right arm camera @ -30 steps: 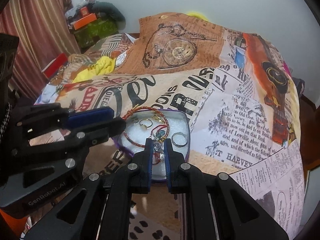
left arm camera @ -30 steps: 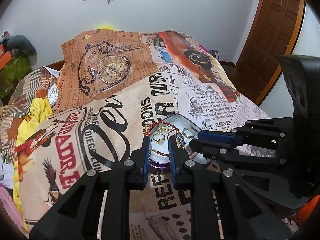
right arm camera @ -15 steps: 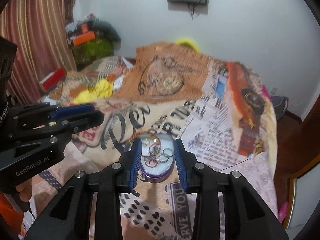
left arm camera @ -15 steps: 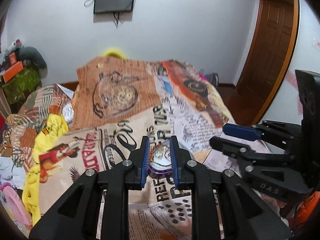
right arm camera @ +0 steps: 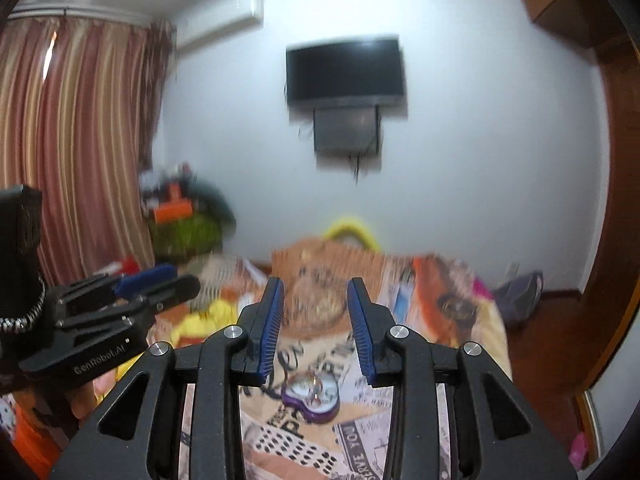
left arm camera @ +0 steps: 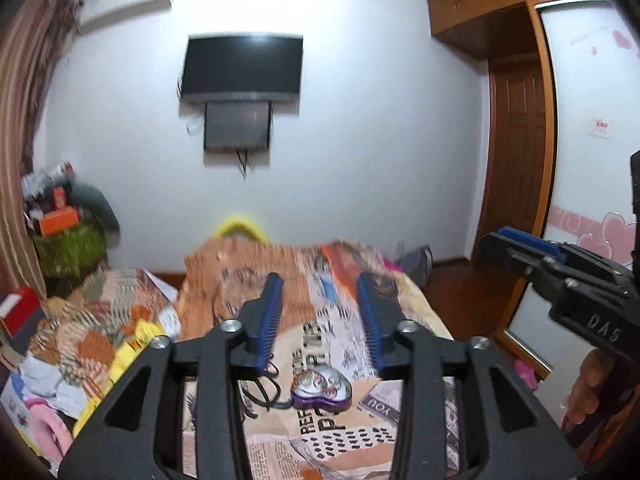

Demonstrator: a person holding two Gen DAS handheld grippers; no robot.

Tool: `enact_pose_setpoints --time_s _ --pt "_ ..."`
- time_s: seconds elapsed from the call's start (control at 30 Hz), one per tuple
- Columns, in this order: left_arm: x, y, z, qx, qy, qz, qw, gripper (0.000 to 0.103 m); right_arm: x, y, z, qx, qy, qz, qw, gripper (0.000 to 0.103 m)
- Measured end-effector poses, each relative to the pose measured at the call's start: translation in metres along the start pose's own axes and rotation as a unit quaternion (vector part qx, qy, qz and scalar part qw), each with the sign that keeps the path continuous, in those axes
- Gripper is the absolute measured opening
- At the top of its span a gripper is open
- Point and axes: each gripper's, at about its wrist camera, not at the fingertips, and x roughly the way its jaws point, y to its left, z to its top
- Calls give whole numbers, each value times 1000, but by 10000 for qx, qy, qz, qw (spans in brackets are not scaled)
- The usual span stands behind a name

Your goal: Organize jewelry

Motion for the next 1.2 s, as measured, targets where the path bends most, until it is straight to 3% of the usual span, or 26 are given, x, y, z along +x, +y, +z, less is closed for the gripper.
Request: enact_pose_setpoints --time_s 0.07,0.1,0.13,0.17,0.23,0.4,1.2 --pt "-20 -7 0 75 -287 114 9995 60 -16 5 0 19 -193 -206 9996 34" --pt "-27 -11 -1 119 -389 129 9991 65 -23 7 0 17 -285 -276 9992 45" --pt "-34 -13 -2 145 -466 157 9987 78 -29 10 -1 11 -375 -348 9987 56" --pt "-39 -14 -3 141 -520 209 9983 91 -33 13 -3 -9 -462 -421 9980 61" --pt "-47 -15 -5 108 -618 296 9976 98 -36 17 -4 -80 -586 -627 9963 79" --pt "-51 -10 -8 -104 -542 395 9977 101 -40 21 -8 -60 -714 -912 9933 103" --pt "-61 -15 -19 -99 -332 503 9981 101 -57 12 -24 51 -293 -904 9955 103"
